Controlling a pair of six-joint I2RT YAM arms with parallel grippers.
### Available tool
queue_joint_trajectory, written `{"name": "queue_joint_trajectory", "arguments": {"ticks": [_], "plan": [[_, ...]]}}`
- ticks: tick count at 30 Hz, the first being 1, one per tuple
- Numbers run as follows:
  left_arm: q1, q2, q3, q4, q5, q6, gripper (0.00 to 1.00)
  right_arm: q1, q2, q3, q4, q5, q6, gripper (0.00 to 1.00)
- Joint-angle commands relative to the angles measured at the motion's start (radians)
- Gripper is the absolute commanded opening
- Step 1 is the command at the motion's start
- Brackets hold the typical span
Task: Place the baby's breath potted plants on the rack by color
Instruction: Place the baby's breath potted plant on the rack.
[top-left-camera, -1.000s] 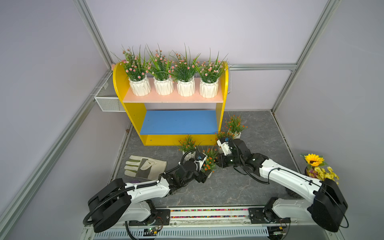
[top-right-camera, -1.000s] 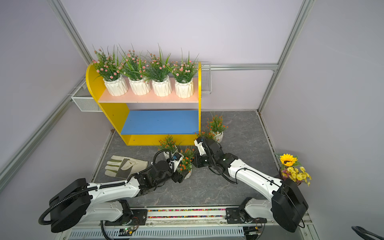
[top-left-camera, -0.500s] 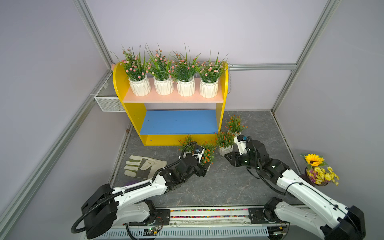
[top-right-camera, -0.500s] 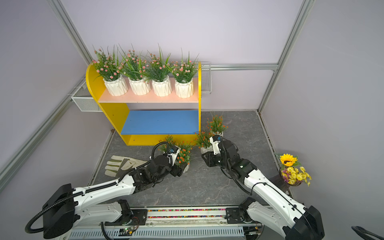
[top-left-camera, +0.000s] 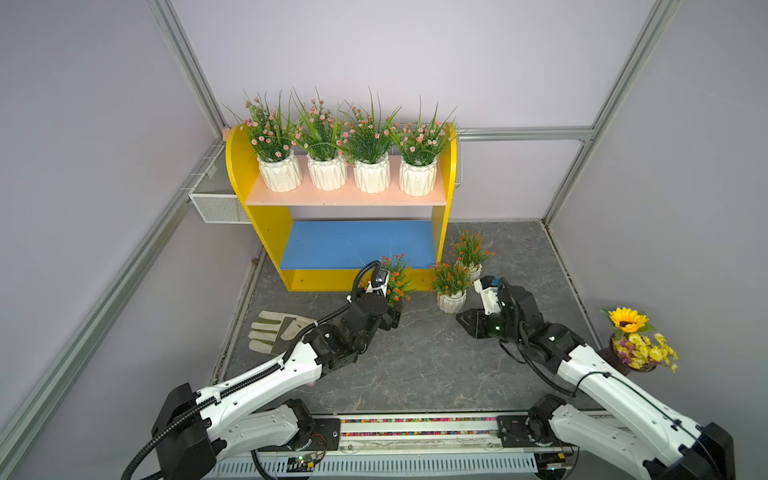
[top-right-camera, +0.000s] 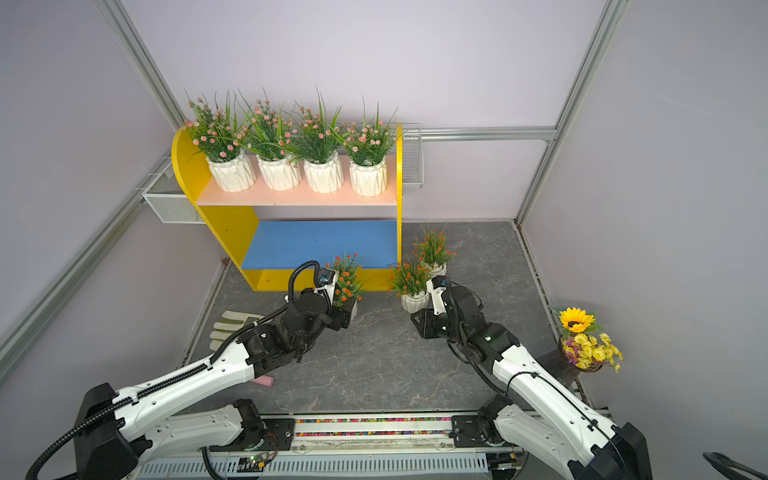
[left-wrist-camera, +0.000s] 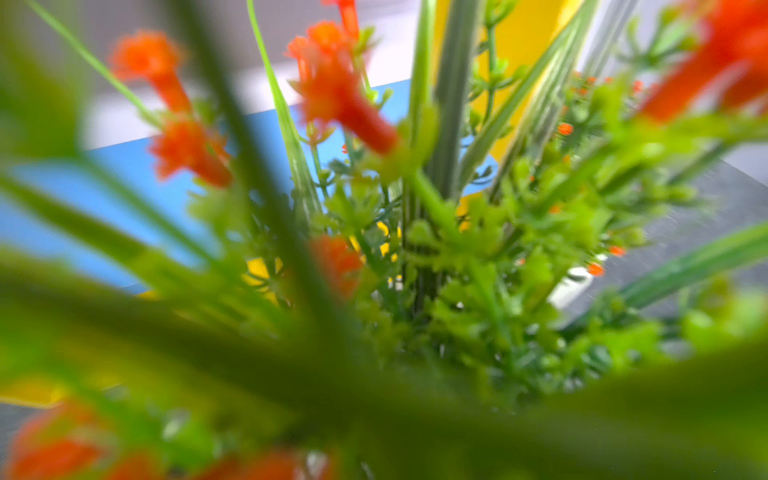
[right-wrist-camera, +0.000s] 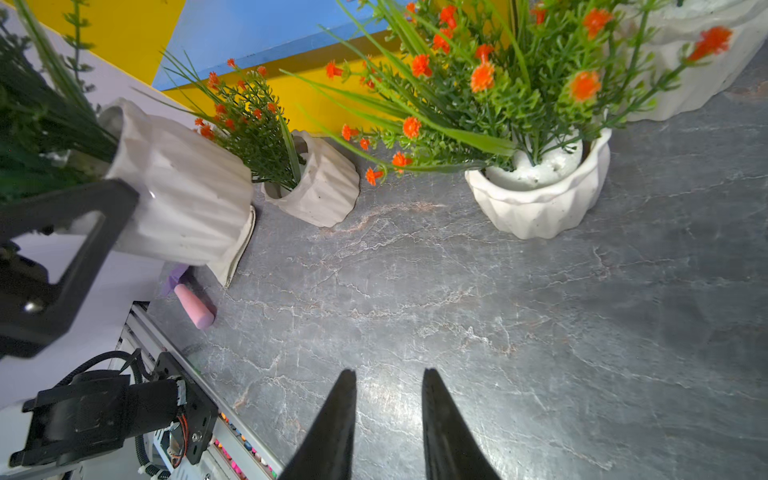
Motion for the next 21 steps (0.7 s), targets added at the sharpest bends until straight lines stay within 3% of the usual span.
{"name": "queue_joint_trajectory", "arguments": {"ticks": [1, 10, 21], "plan": [[0.053, -0.037, 0.062, 0.012, -0.058, 0.018, 0.4, -0.007, -0.016, -0.018, -0.002, 0.0, 0.002, 0.31], [0.238, -0.038, 0.098, 0.033, -0.034, 0.051, 0.4, -0.007, -0.027, -0.025, -0.004, 0.0, 0.005, 0.31], [0.476, 0.07, 0.17, 0.106, 0.043, 0.084, 0.37, -0.007, -0.055, -0.036, -0.017, -0.004, 0.008, 0.32]]}}
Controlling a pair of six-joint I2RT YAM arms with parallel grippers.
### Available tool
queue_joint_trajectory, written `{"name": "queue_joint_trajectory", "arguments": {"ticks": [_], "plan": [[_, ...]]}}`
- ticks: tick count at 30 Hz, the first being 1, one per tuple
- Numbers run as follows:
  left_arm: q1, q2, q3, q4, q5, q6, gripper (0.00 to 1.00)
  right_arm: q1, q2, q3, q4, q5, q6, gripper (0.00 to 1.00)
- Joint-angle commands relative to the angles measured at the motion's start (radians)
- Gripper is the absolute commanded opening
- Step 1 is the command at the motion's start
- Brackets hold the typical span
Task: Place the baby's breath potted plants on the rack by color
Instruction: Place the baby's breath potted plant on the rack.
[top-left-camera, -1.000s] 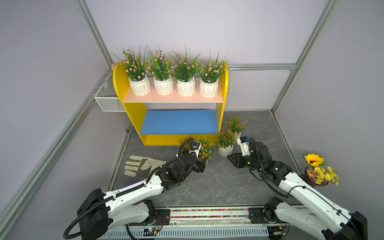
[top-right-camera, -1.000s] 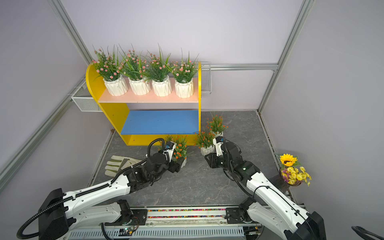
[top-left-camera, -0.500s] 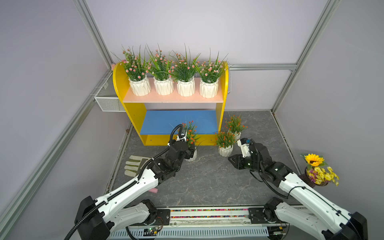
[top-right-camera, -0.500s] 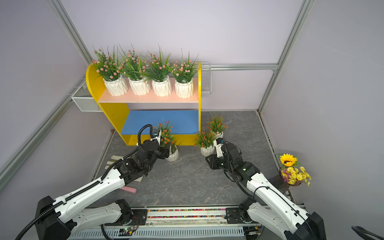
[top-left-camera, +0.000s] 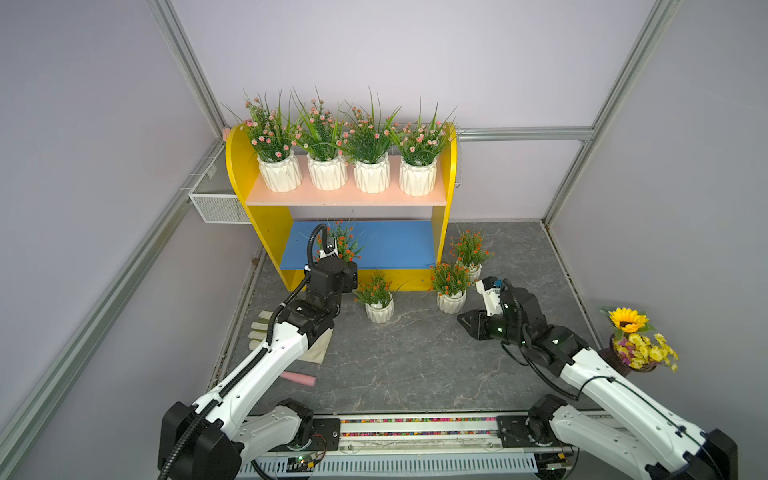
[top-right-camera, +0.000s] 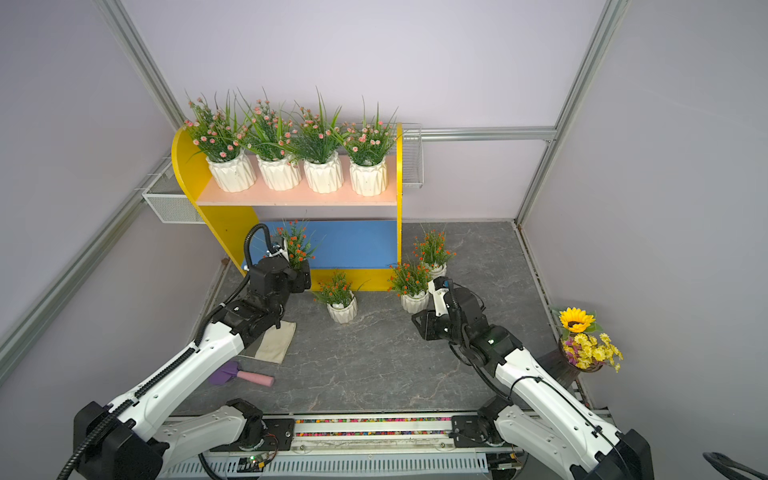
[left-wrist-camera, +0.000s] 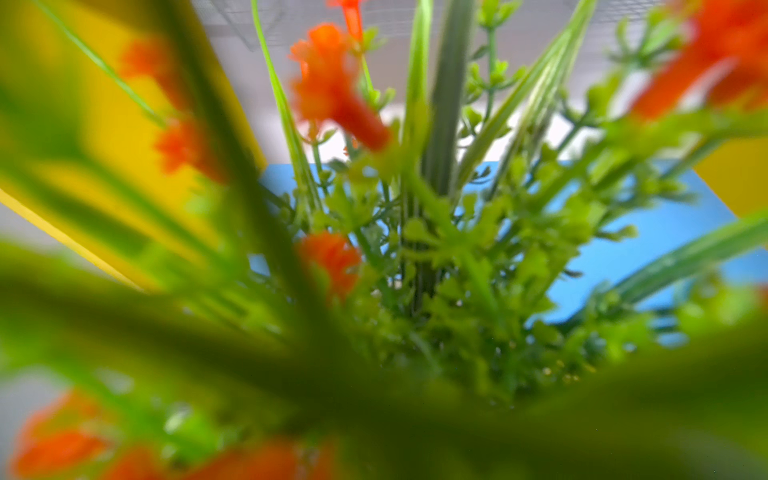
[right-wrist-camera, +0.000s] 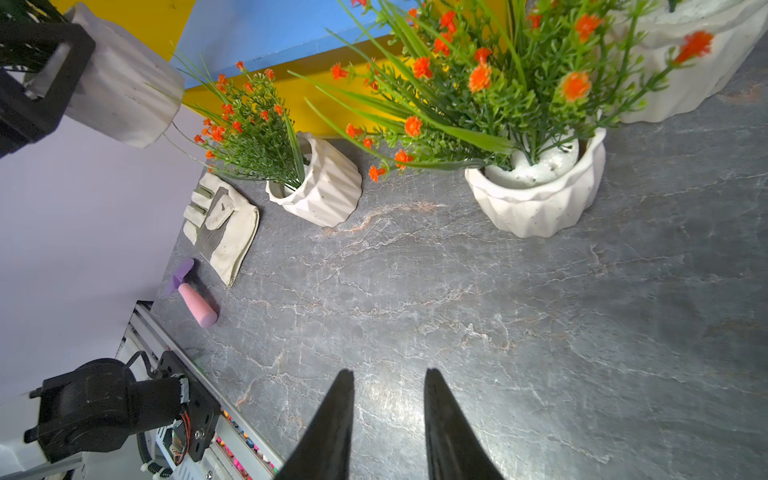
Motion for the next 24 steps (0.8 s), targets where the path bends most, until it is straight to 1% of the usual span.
{"name": "queue_joint_trajectory", "arguments": {"ticks": [1, 8, 13, 17, 24], "plan": [[0.057, 0.034, 0.075, 0.102, 0.027, 0.015, 0.37, -0.007, -0.024, -0.027, -0.006, -0.005, 0.007, 0.33], [0.157, 0.118, 0.103, 0.167, 0.05, 0.024, 0.36, -0.007, -0.042, -0.03, -0.023, 0.0, 0.009, 0.33], [0.223, 0.168, 0.104, 0.249, 0.066, 0.018, 0.36, -0.007, -0.045, -0.032, -0.02, -0.005, 0.013, 0.33], [0.26, 0.211, 0.109, 0.323, 0.072, 0.016, 0.36, -0.006, -0.046, -0.037, -0.014, -0.008, 0.016, 0.33], [0.315, 0.321, 0.183, 0.363, 0.078, 0.002, 0.35, -0.007, -0.07, -0.055, -0.013, -0.006, 0.023, 0.33]]}}
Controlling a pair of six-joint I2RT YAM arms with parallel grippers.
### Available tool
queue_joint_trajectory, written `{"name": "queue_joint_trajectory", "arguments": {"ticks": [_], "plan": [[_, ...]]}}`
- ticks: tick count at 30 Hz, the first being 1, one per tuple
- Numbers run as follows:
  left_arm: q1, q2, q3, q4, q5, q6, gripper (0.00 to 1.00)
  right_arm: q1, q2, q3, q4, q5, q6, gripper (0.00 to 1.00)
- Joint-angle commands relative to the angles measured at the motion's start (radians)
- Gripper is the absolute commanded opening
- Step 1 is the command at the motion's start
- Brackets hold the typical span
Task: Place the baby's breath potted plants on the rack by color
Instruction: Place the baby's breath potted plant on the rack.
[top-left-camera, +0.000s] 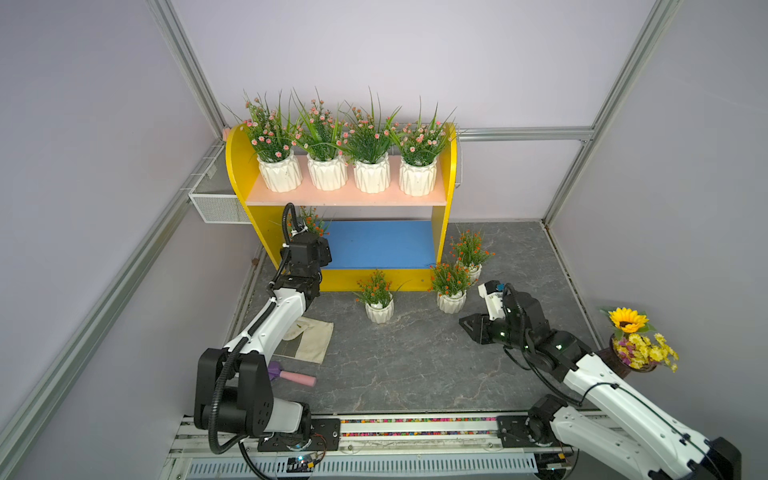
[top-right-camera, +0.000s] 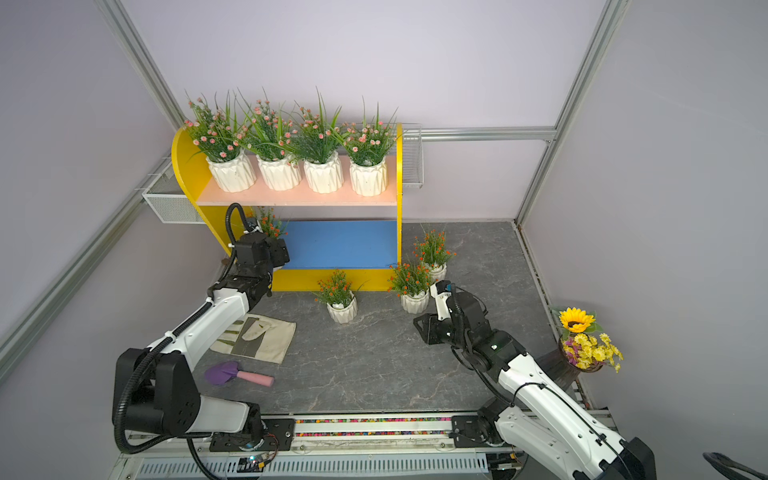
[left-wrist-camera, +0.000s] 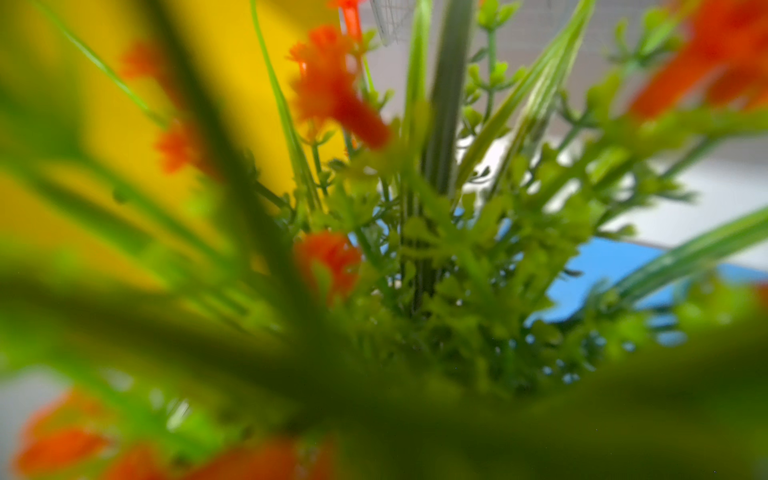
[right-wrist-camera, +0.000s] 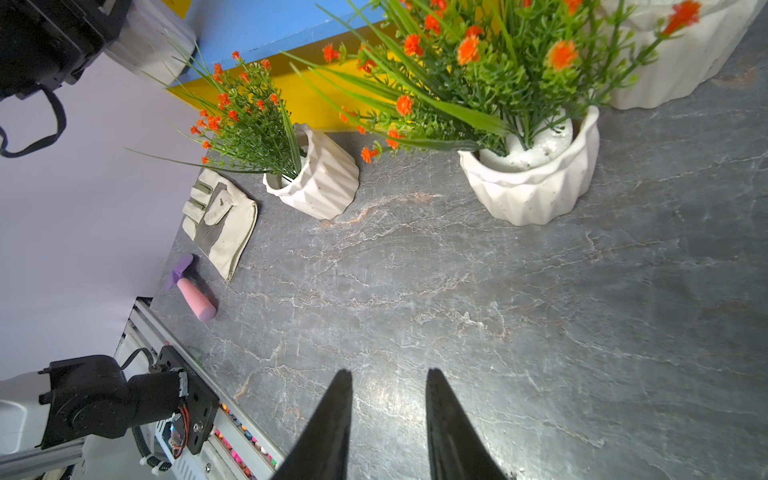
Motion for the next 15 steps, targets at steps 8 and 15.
{"name": "queue_joint_trajectory", "arguments": {"ticks": [8, 15], "plan": [[0.068, 0.12, 0.145, 0.163, 0.007, -0.048, 0.34, -0.007, -0.053, -0.037, -0.015, 0.005, 0.023, 0.34], [0.09, 0.201, 0.206, 0.162, 0.035, -0.078, 0.34, -0.007, -0.053, -0.044, -0.012, 0.003, 0.028, 0.34]]}}
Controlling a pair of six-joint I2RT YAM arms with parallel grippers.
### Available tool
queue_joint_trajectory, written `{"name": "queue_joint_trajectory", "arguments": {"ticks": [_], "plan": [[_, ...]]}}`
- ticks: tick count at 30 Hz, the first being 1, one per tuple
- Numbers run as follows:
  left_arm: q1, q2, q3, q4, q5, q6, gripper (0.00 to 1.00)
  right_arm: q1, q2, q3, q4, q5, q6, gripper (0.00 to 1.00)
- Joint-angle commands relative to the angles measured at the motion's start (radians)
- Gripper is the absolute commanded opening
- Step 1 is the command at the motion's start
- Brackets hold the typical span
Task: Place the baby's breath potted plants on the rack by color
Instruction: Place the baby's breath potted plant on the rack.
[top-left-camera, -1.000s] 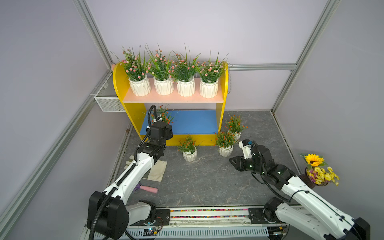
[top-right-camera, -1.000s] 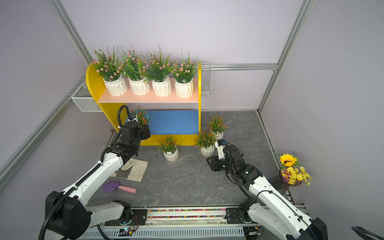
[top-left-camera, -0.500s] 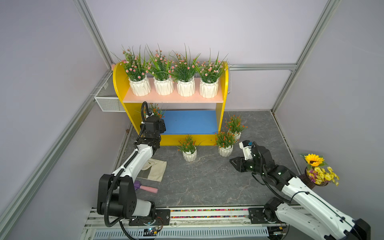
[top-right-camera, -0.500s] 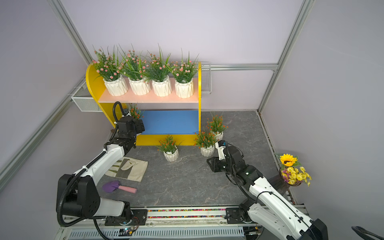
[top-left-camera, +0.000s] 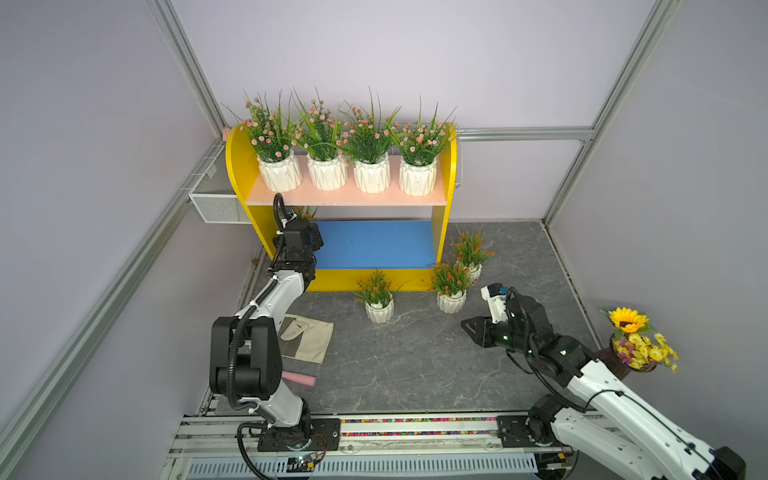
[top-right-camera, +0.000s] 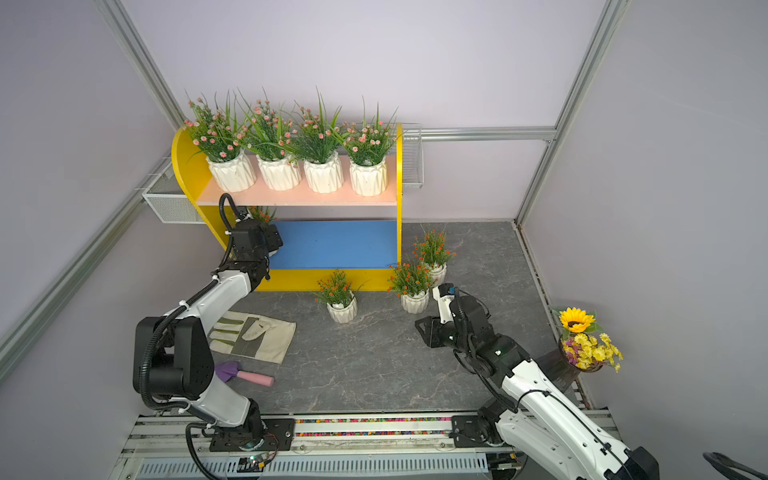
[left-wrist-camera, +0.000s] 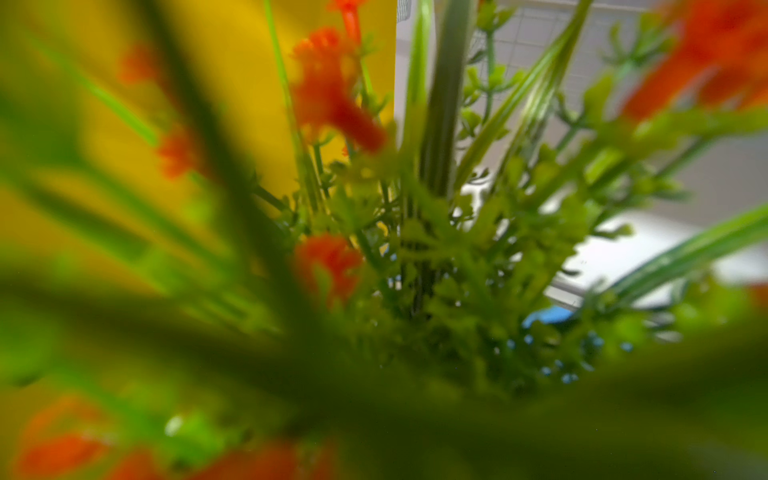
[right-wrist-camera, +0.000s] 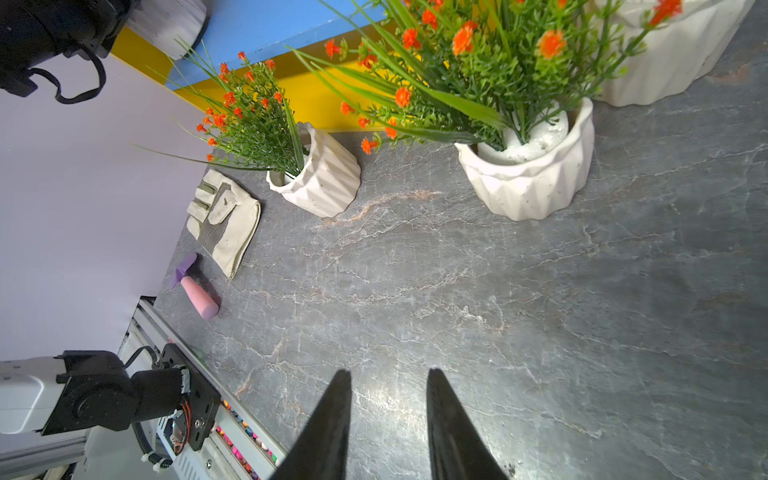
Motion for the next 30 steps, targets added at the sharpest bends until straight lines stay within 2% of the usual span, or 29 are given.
{"name": "queue_joint_trajectory", "arguments": {"ticks": [1, 6, 9, 12, 30], "plan": [[0.012, 0.023, 0.082, 0.062, 0.029, -0.032, 0.35, -0.007, -0.009, -0.021, -0.006, 0.003, 0.023, 0.34], [0.013, 0.044, 0.108, 0.045, 0.049, -0.043, 0.38, -0.007, -0.007, -0.022, 0.0, 0.005, 0.025, 0.34], [0.012, 0.049, 0.119, 0.034, 0.048, -0.039, 0.56, -0.007, -0.004, -0.021, 0.003, 0.001, 0.023, 0.38], [0.012, 0.066, 0.144, 0.009, 0.056, -0.031, 0.7, -0.007, -0.008, -0.022, 0.002, 0.003, 0.022, 0.38], [0.012, 0.153, 0.206, -0.087, 0.025, -0.026, 0.74, -0.007, -0.024, -0.018, -0.004, 0.01, 0.018, 0.39]]}}
